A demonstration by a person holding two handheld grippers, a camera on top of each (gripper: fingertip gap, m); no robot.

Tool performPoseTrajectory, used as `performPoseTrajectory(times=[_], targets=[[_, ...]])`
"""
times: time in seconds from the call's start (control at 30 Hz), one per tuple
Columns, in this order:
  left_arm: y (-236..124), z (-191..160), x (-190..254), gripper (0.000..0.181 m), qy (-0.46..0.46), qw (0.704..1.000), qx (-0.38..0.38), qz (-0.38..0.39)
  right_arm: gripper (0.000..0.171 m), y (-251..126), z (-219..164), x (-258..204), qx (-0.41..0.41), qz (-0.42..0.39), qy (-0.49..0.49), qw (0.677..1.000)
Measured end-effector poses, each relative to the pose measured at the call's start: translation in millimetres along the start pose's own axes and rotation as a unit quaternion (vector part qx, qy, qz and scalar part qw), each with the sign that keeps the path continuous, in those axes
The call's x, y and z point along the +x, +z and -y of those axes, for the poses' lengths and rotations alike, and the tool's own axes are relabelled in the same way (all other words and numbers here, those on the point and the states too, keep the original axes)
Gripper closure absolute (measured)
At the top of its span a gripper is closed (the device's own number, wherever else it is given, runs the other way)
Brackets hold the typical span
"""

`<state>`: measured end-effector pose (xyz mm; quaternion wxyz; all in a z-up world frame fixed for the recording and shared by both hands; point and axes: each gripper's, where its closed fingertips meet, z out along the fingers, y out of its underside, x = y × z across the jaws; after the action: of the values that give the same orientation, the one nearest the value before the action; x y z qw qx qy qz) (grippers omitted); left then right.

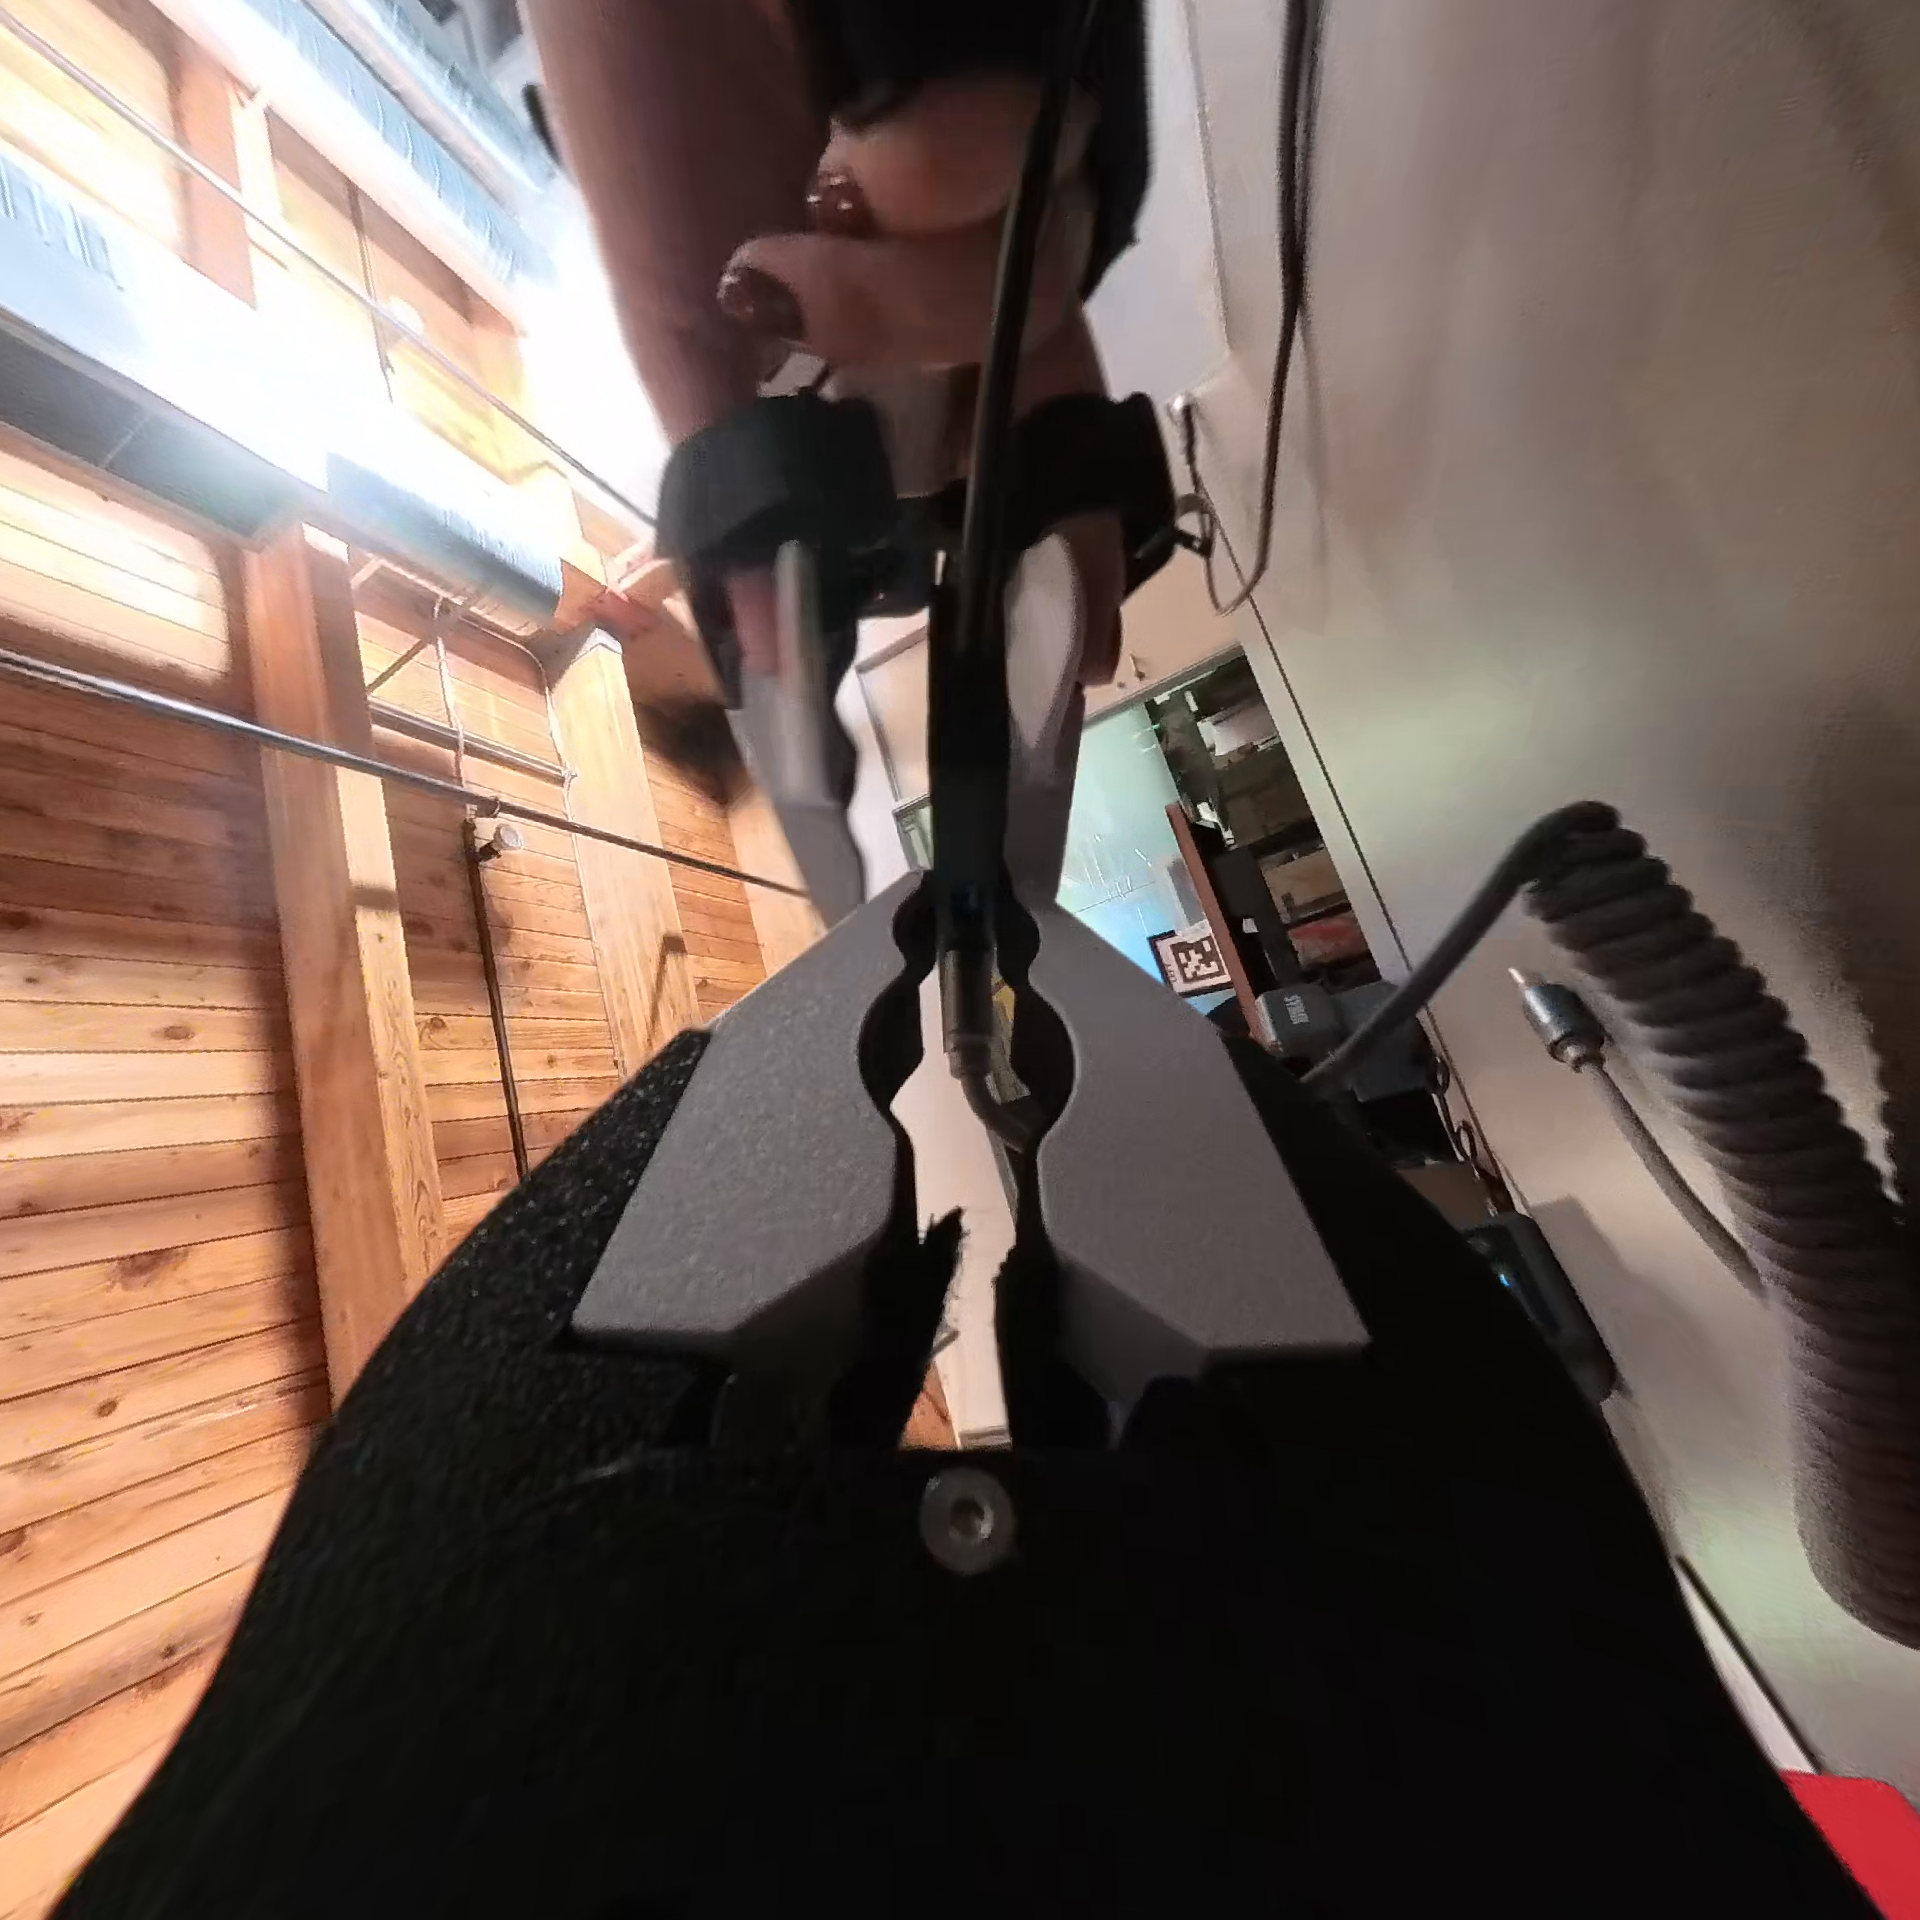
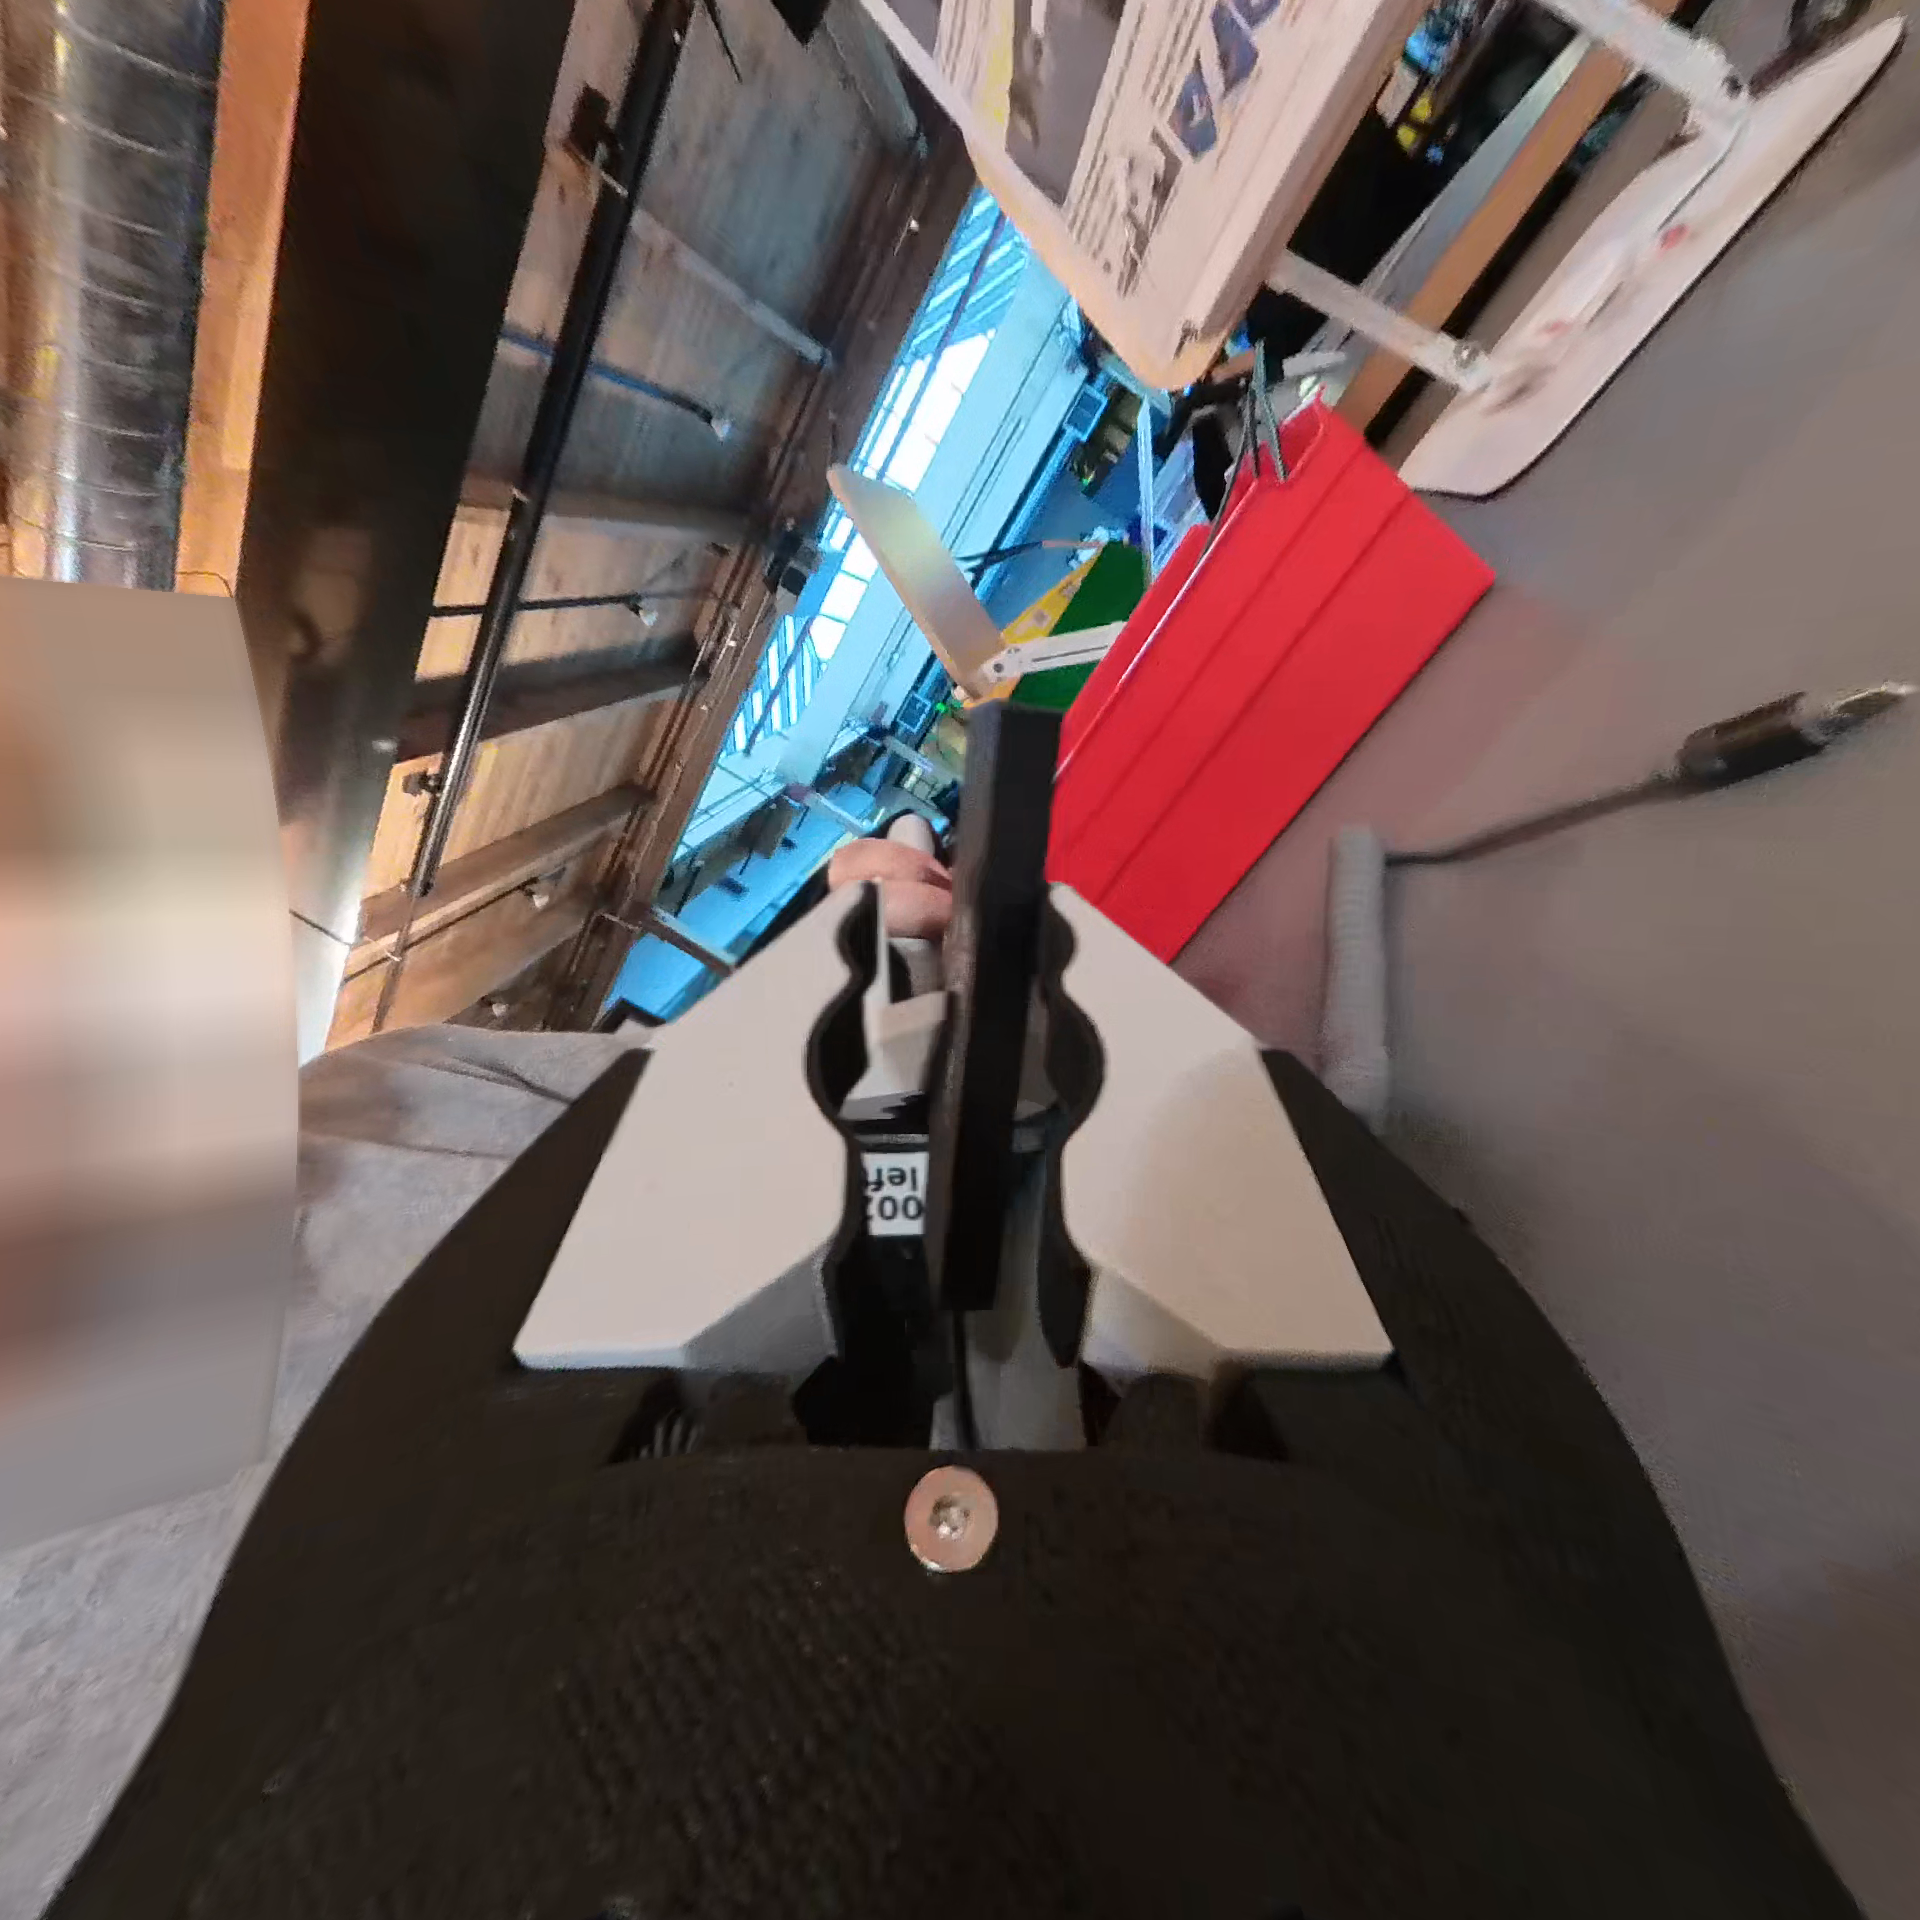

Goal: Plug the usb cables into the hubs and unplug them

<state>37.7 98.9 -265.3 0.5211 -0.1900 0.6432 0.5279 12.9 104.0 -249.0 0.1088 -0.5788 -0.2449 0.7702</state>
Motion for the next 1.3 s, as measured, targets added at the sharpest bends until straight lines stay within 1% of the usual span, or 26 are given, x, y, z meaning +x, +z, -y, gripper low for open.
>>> performPoseTrajectory(times=[0.07, 0.13, 0.17, 0.2, 0.23, 0.27, 0.3, 0.33, 0.4, 0.43, 0.47, 0.5, 0.53, 0.57, 0.6, 0.67, 0.7, 0.8, 0.87, 0.9, 0.93, 1.03, 1.1, 1.2, 1.27, 1.3], targets=[[0.6, -0.4, -2.6, 0.169, -0.026, 1.0, 0.005, -0.003, 0.162, -2.0, 2.6, 1.0, 0.008, -0.004, -0.015, 1.0], [0.6, -4.6, 4.6, 0.162, -0.093, 0.995, -0.002, -0.046, 0.163, -5.6, 7.5, 2.0, 0.018, -0.022, -0.05, 0.998], [-1.5, -6.4, 8.9, 0.152, -0.146, 0.986, -0.005, -0.077, 0.163, -7.7, 9.7, 1.8, 0.021, -0.033, -0.074, 0.996], [-4.1, -6.5, 13.0, 0.137, -0.219, 0.969, -0.005, -0.113, 0.163, -9.3, 11.7, -0.3, 0.022, -0.04, -0.098, 0.994], [-6.6, -6.8, 14.9, 0.122, -0.301, 0.942, -0.007, -0.147, 0.163, -10.1, 13.7, -3.5, 0.025, -0.043, -0.123, 0.991], [-8.6, -8.5, 14.1, 0.115, -0.386, 0.907, -0.012, -0.17, 0.163, -9.7, 14.3, -7.5, 0.026, -0.043, -0.147, 0.988], [-10.0, -9.5, 11.7, 0.118, -0.473, 0.86, -0.012, -0.189, 0.163, -8.5, 12.9, -10.9, 0.02, -0.043, -0.17, 0.984], [-11.6, -8.3, 8.5, 0.122, -0.565, 0.798, -0.002, -0.211, 0.163, -6.7, 10.8, -13.6, 0.013, -0.044, -0.195, 0.98], [-14.5, -8.5, -2.6, 0.129, -0.729, 0.638, 0.038, -0.244, 0.163, -2.4, 4.8, -18.5, -0.004, -0.043, -0.237, 0.971], [-18.9, -5.3, -11.5, 0.132, -0.785, 0.553, 0.078, -0.269, 0.162, -0.2, 0.8, -20.2, -0.016, -0.043, -0.256, 0.966], [-23.5, -3.3, -21.1, 0.135, -0.822, 0.475, 0.115, -0.292, 0.163, 1.8, -2.4, -22.4, -0.024, -0.043, -0.275, 0.96], [-28.0, -2.0, -28.4, 0.139, -0.842, 0.417, 0.144, -0.309, 0.163, 3.7, -5.6, -25.2, -0.03, -0.038, -0.292, 0.955], [-31.1, -1.3, -29.9, 0.142, -0.851, 0.384, 0.155, -0.323, 0.163, 5.8, -8.6, -28.8, -0.035, -0.031, -0.304, 0.951], [-32.8, 0.1, -25.8, 0.147, -0.851, 0.376, 0.148, -0.336, 0.163, 7.5, -11.0, -32.0, -0.038, -0.024, -0.313, 0.949], [-34.6, 3.1, -20.0, 0.154, -0.844, 0.385, 0.138, -0.347, 0.163, 8.8, -12.3, -34.8, -0.037, -0.018, -0.321, 0.946], [-33.5, 4.1, -17.7, 0.169, -0.836, 0.417, 0.13, -0.332, 0.163, 10.1, -16.2, -39.7, -0.042, -0.003, -0.329, 0.943], [-33.8, 3.8, -20.3, 0.17, -0.834, 0.426, 0.137, -0.322, 0.163, 10.0, -16.4, -42.0, -0.04, 0.002, -0.334, 0.942], [-35.9, 4.4, -23.8, 0.172, -0.837, 0.419, 0.145, -0.321, 0.162, 10.2, -17.8, -46.7, -0.039, 0.013, -0.339, 0.94], [-36.5, 2.9, -15.3, 0.174, -0.828, 0.44, 0.12, -0.327, 0.158, 9.5, -19.9, -38.5, -0.052, -0.002, -0.329, 0.943], [-37.4, 2.4, -12.0, 0.174, -0.824, 0.447, 0.11, -0.331, 0.153, 8.7, -22.4, -32.9, -0.065, -0.009, -0.321, 0.945], [-38.4, 2.0, -11.9, 0.174, -0.824, 0.445, 0.108, -0.333, 0.152, 8.6, -25.5, -29.6, -0.077, -0.012, -0.316, 0.945], [-41.6, 0.9, -12.9, 0.174, -0.831, 0.427, 0.111, -0.339, 0.159, 12.0, -31.7, -27.4, -0.093, -0.02, -0.332, 0.938], [-42.8, 2.7, -12.7, 0.171, -0.838, 0.407, 0.111, -0.345, 0.163, 12.7, -34.5, -28.3, -0.102, -0.021, -0.342, 0.934], [-43.9, 3.3, -14.5, 0.172, -0.838, 0.413, 0.12, -0.335, 0.162, 12.6, -35.7, -29.8, -0.105, -0.019, -0.351, 0.93], [-48.4, 5.5, -23.2, 0.174, -0.844, 0.397, 0.136, -0.335, 0.162, 12.0, -39.0, -38.5, -0.108, 0.006, -0.357, 0.928], [-51.4, 5.9, -26.0, 0.175, -0.843, 0.395, 0.138, -0.339, 0.162, 12.1, -40.6, -41.8, -0.108, 0.019, -0.351, 0.93]])
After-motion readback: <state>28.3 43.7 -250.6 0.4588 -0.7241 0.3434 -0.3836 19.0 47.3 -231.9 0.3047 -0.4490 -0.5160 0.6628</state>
